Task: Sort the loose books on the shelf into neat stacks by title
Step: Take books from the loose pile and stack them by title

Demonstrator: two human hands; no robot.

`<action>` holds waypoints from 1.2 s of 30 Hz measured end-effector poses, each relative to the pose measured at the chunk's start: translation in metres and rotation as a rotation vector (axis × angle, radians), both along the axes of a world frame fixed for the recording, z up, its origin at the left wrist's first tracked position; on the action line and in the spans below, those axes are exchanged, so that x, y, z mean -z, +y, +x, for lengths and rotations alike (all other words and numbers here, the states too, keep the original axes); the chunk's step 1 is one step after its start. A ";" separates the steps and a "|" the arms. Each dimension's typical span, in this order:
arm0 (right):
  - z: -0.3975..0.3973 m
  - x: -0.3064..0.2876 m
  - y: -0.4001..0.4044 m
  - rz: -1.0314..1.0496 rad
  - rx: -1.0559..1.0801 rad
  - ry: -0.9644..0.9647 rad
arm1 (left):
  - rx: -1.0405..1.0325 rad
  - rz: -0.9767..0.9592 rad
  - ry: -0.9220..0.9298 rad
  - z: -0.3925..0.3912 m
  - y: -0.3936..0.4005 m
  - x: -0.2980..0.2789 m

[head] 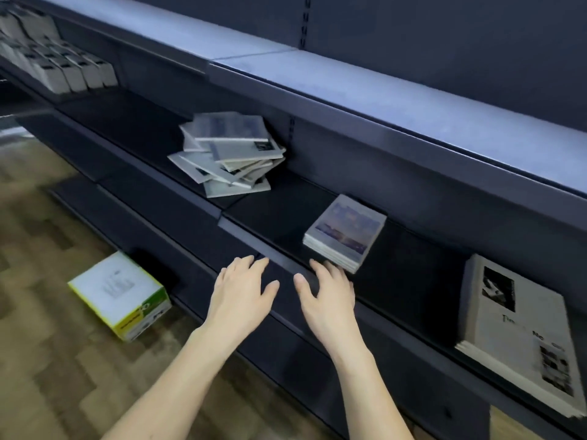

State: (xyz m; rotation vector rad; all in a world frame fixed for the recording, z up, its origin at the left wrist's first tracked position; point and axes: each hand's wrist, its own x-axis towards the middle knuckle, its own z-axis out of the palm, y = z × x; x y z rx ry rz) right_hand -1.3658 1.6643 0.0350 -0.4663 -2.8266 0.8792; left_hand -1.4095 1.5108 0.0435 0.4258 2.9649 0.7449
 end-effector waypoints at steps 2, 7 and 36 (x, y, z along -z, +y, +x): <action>-0.017 0.000 -0.023 0.019 -0.012 -0.001 | -0.023 0.010 -0.004 -0.016 -0.027 -0.001; -0.055 -0.006 -0.067 0.007 -0.012 0.022 | -0.059 0.035 0.006 -0.056 -0.087 -0.003; -0.326 -0.016 -0.198 -0.205 -0.147 0.234 | -0.113 0.048 0.018 -0.283 -0.205 -0.006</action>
